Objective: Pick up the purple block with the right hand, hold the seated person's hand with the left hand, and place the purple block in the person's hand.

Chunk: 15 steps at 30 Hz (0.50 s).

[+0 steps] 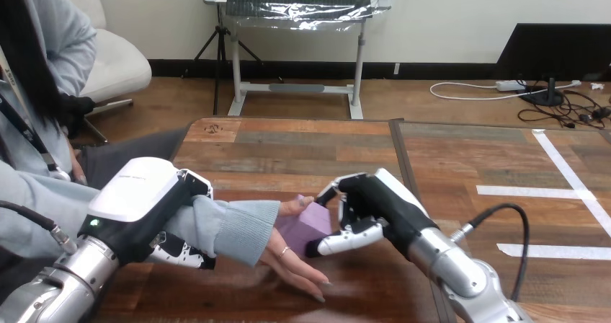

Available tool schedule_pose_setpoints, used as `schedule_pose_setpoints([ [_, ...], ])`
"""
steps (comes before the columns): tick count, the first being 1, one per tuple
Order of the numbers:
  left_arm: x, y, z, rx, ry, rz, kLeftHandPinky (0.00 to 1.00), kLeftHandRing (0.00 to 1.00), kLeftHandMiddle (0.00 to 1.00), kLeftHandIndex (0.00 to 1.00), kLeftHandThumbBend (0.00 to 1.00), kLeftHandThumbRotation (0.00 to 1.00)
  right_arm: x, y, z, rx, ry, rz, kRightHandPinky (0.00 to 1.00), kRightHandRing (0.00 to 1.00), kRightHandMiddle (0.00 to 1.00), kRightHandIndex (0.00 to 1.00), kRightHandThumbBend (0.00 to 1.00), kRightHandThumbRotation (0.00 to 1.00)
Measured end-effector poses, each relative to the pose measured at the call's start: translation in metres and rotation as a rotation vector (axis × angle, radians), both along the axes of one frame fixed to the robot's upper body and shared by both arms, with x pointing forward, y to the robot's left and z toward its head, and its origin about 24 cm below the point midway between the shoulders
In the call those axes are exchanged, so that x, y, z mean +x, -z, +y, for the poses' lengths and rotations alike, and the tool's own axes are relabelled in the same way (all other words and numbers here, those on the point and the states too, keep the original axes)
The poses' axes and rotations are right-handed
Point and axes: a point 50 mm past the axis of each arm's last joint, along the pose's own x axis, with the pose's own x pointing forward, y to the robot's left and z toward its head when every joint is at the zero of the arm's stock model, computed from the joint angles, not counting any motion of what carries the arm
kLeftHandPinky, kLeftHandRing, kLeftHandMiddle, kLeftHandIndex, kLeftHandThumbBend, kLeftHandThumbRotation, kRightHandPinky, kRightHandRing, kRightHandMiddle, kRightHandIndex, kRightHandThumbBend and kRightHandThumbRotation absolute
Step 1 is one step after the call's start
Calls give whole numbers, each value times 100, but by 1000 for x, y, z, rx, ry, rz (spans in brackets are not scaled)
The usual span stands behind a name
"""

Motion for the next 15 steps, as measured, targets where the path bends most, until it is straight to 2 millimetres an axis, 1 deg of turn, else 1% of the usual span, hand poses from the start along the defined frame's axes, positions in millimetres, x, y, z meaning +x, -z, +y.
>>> schedule_pose_setpoints([
  [15, 2, -2, -2, -6, 8, -8, 23, 24, 28, 28, 88, 0, 2, -8, 11, -12, -29, -21, 4, 9, 13, 13, 59, 0],
])
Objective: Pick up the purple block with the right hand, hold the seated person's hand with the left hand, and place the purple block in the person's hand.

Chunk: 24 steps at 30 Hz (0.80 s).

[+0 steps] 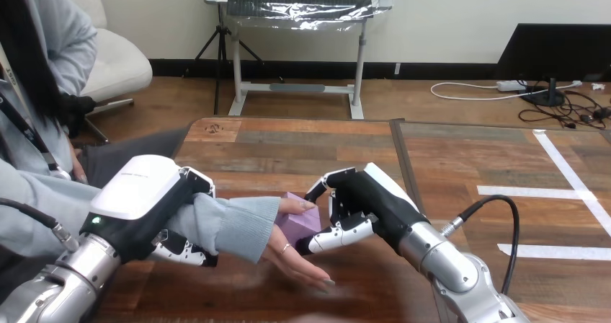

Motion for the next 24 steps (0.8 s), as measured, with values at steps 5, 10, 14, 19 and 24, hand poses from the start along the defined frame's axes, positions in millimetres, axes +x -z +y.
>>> schedule_pose_setpoints([
  [5, 1, 0, -1, -3, 3, -1, 23, 23, 28, 28, 88, 0, 0, -3, 1, -2, -2, -9, 4, 9, 13, 13, 59, 0],
  [10, 1, 0, -2, -4, 4, -2, 23, 23, 28, 27, 88, 0, 0, -5, 1, -5, 0, -10, 4, 9, 13, 13, 58, 0],
  [14, 2, 0, -2, -6, 4, -3, 23, 23, 28, 28, 87, 0, 0, -7, 1, -7, -4, -8, 4, 9, 13, 13, 58, 0],
  [19, 2, 0, -2, -7, 5, -2, 24, 24, 28, 28, 87, 0, -1, -9, 1, -6, -12, -8, 4, 8, 13, 12, 58, 0],
  [24, 2, 1, -2, -6, 6, 2, 24, 24, 28, 28, 87, 0, -1, -11, 2, -9, -21, -6, 4, 8, 13, 12, 58, 0],
])
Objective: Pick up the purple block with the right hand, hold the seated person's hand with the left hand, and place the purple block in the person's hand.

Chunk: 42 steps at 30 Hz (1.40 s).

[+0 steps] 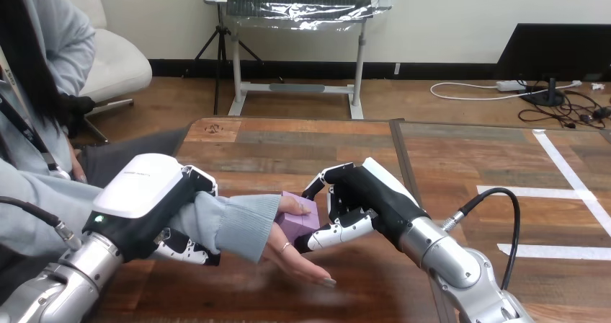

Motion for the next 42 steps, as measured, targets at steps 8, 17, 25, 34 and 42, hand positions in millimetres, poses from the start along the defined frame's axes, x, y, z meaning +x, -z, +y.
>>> schedule_pose_setpoints([
  [8, 0, 0, 0, 0, 1, 2, 24, 24, 28, 28, 87, 0, 1, -3, 0, -5, -14, 0, 4, 8, 13, 12, 58, 0],
  [17, 2, -1, -1, -3, 6, -3, 24, 24, 28, 28, 87, 0, 2, -8, -2, -15, -22, -8, 4, 9, 13, 12, 59, 0],
  [25, 2, -2, -1, -9, 14, -7, 25, 25, 29, 28, 88, 0, 3, -12, -4, -24, -32, -18, 4, 8, 13, 11, 59, 0],
  [34, 2, -1, -2, -13, 18, -9, 25, 25, 29, 29, 87, 0, 3, -13, -5, -28, -31, -17, 4, 8, 13, 11, 59, 0],
  [42, 1, -1, -2, -5, 21, -11, 25, 25, 30, 30, 86, 0, 4, -11, -6, -32, -23, -4, 4, 9, 13, 12, 59, 0],
])
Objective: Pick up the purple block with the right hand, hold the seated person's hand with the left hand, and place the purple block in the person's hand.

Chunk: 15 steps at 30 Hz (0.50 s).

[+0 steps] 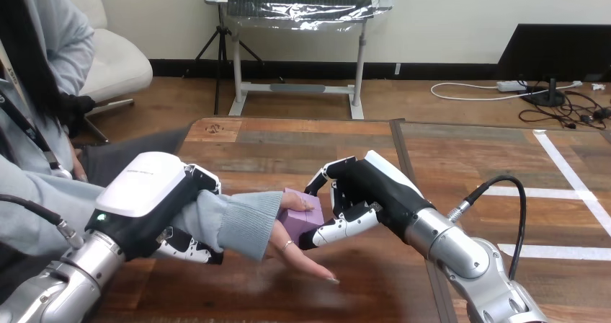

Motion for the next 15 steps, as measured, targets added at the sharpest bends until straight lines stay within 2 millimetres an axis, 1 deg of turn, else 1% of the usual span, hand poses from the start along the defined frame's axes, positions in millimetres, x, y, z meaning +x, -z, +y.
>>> schedule_pose_setpoints([
  [11, 0, 0, 0, 0, 1, -3, 26, 27, 32, 33, 87, 0, 0, 2, -1, -16, 9, 13, 5, 10, 15, 13, 60, 0],
  [14, 0, 0, 0, -2, 1, -4, 28, 29, 33, 35, 88, 0, 0, 2, -1, -20, 10, 14, 6, 11, 16, 15, 62, 0],
  [15, 0, 0, 0, -2, 2, -5, 29, 31, 35, 37, 88, 1, 0, 2, -1, -22, 10, 14, 7, 13, 18, 18, 64, 0],
])
